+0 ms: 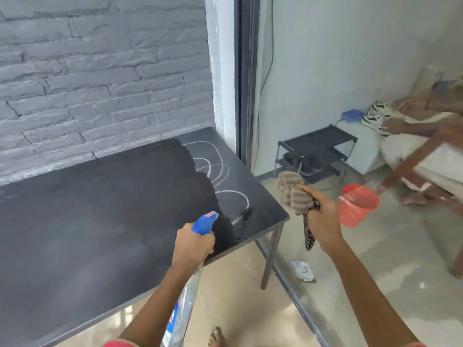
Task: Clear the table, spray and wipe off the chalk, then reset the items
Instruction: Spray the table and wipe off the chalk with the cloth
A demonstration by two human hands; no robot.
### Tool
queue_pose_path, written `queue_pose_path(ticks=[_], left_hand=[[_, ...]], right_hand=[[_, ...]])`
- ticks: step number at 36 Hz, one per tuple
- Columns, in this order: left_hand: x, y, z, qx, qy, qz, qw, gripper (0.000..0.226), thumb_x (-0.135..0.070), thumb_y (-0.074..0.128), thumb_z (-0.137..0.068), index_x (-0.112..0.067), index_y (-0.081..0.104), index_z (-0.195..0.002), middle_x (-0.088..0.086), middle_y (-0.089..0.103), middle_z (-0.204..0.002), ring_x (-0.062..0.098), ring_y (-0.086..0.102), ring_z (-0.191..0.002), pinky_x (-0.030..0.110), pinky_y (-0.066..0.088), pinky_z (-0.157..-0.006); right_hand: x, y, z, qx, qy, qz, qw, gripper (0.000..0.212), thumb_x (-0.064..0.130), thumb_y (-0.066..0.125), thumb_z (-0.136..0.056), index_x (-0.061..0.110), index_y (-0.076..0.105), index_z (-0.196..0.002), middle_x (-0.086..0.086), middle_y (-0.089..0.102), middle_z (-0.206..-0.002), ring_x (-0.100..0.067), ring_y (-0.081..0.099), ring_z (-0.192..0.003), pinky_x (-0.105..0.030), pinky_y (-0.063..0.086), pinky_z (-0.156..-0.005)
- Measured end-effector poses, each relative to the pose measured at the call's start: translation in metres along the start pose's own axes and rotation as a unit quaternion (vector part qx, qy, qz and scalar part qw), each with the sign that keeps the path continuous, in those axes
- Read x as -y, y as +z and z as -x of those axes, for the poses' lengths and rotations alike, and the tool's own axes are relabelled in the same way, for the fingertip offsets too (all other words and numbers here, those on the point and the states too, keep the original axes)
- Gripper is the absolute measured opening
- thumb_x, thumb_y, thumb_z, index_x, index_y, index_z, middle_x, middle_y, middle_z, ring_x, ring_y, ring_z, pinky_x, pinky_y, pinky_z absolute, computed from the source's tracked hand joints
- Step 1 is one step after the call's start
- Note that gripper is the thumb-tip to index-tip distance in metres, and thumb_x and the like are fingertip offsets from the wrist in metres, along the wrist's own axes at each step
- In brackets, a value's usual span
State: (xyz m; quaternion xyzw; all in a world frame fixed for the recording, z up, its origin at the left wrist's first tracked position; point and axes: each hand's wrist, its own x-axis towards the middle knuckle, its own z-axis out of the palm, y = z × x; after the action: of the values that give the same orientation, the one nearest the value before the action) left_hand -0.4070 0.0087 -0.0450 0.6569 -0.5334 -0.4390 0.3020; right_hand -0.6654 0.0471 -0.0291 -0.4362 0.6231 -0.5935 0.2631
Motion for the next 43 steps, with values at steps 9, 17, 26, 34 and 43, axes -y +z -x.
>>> queue_pose_path(ticks=[9,17,26,34,43], left_hand=[[-0.036,-0.018,-0.035,-0.053,0.023,0.031,0.998,0.016,-0.002,0.054,-0.073,0.009,0.060,-0.083,0.012,0.059,-0.062,0.025,0.059,-0.060,0.050,0.057,-0.076],[-0.047,-0.021,-0.082,-0.066,-0.007,0.008,0.998,0.021,-0.005,0.050,-0.069,0.007,0.059,-0.084,0.009,0.063,-0.057,0.010,0.060,-0.041,0.027,0.049,-0.060],[-0.069,-0.030,-0.148,-0.080,0.013,0.003,0.997,0.015,-0.006,0.054,-0.074,0.007,0.058,-0.080,0.009,0.058,-0.059,0.020,0.059,-0.053,0.044,0.058,-0.068],[-0.100,-0.053,-0.213,-0.113,0.020,0.030,0.993,0.017,-0.004,0.052,-0.075,0.011,0.058,-0.079,0.014,0.054,-0.064,0.025,0.052,-0.061,0.053,0.055,-0.075],[-0.104,-0.059,-0.262,-0.113,-0.033,0.011,0.993,0.006,-0.002,0.049,-0.069,0.000,0.055,-0.068,0.007,0.057,-0.054,0.023,0.062,-0.054,0.027,0.045,-0.059]], right_hand=[[0.015,0.022,-0.021,0.019,-0.026,-0.010,0.999,0.064,-0.028,0.035,-0.075,0.020,0.060,-0.109,-0.010,0.059,-0.118,-0.016,0.055,-0.098,-0.002,0.044,-0.067],[0.016,0.046,-0.061,0.032,-0.016,-0.026,0.999,0.065,-0.028,0.036,-0.075,0.023,0.062,-0.105,-0.007,0.061,-0.117,-0.007,0.058,-0.100,-0.006,0.047,-0.074],[0.023,0.085,-0.129,0.046,-0.007,-0.014,0.999,0.066,-0.030,0.030,-0.073,0.016,0.061,-0.110,-0.006,0.059,-0.115,0.005,0.055,-0.096,-0.002,0.044,-0.072],[0.028,0.132,-0.178,0.075,-0.008,-0.032,0.997,0.062,-0.028,0.037,-0.076,0.022,0.061,-0.105,0.004,0.060,-0.110,0.010,0.056,-0.092,-0.001,0.044,-0.072],[0.023,0.161,-0.220,0.101,-0.002,-0.016,0.995,0.069,-0.031,0.029,-0.074,0.020,0.060,-0.107,-0.003,0.057,-0.119,0.004,0.052,-0.101,-0.002,0.044,-0.071]])
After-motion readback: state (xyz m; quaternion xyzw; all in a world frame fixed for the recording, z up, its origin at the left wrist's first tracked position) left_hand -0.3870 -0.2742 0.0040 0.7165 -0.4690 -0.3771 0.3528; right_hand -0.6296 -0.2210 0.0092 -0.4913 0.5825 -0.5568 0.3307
